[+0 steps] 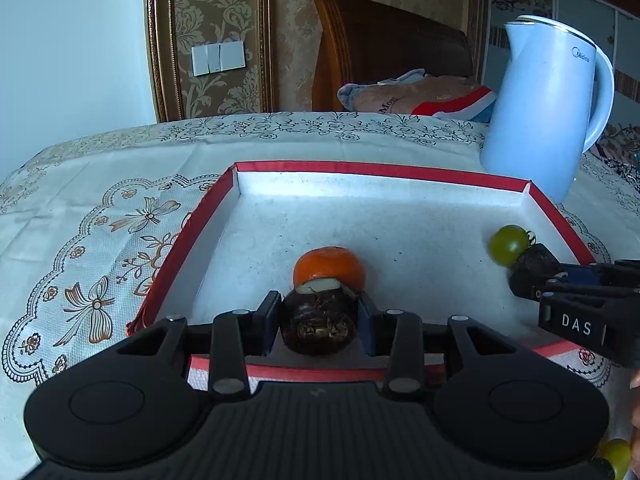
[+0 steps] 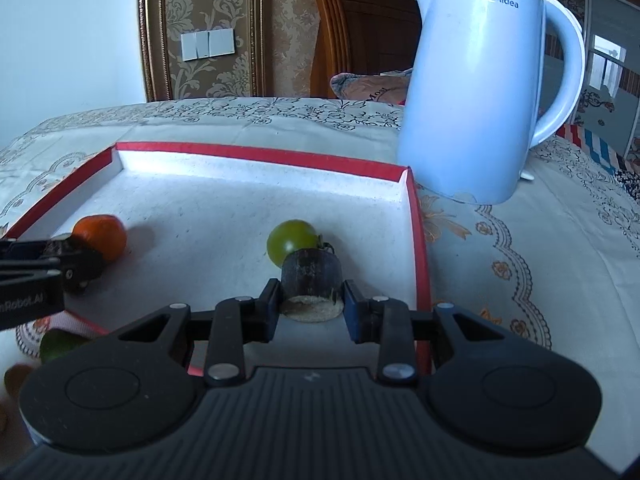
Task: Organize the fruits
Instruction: 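Carry the dark fruit into the tray with the left tool while the right tool lowers the root piece there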
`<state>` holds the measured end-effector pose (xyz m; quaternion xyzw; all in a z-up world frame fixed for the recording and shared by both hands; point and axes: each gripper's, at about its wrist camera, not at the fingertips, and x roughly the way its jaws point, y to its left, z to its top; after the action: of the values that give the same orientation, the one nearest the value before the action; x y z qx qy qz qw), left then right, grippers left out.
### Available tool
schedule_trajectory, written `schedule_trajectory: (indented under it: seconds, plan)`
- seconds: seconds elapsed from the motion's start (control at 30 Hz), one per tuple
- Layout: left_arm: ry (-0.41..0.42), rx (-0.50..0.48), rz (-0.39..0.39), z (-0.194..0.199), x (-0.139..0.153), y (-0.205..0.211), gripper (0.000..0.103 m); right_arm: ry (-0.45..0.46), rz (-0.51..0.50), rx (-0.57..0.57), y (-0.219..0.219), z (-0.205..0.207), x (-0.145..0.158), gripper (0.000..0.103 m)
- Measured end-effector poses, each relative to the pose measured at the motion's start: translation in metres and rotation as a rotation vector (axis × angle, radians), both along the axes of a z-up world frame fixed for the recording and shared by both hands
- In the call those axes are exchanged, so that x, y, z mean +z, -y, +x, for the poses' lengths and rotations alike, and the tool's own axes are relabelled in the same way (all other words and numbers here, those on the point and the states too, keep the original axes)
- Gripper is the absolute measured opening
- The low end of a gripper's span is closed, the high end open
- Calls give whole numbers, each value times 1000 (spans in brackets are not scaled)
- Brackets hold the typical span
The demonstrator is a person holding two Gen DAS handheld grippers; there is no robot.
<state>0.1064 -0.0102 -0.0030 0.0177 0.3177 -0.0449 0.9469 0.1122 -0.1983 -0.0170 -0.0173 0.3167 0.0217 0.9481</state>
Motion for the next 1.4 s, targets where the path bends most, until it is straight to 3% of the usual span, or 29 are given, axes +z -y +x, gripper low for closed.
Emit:
schedule_trajectory:
  seconds: [0.17, 0.43, 0.8, 1.07, 1.4]
  plan:
    - [2, 11, 18, 9, -2, 3, 39, 4, -3, -27, 3, 14, 0, 31]
    - [-56, 10, -36, 27, -1, -4, 39, 26, -53, -52, 4, 30, -2, 31]
    - [-51, 13, -42, 25, -1, -3, 40, 36, -35, -28, 3, 24, -2, 33]
    - [-27, 14, -21, 19, 0, 2, 48, 50, -16, -17, 3, 18, 1, 69]
    - [-42, 9, -10, 21, -1, 4, 48, 60, -17, -31, 4, 15, 2, 84]
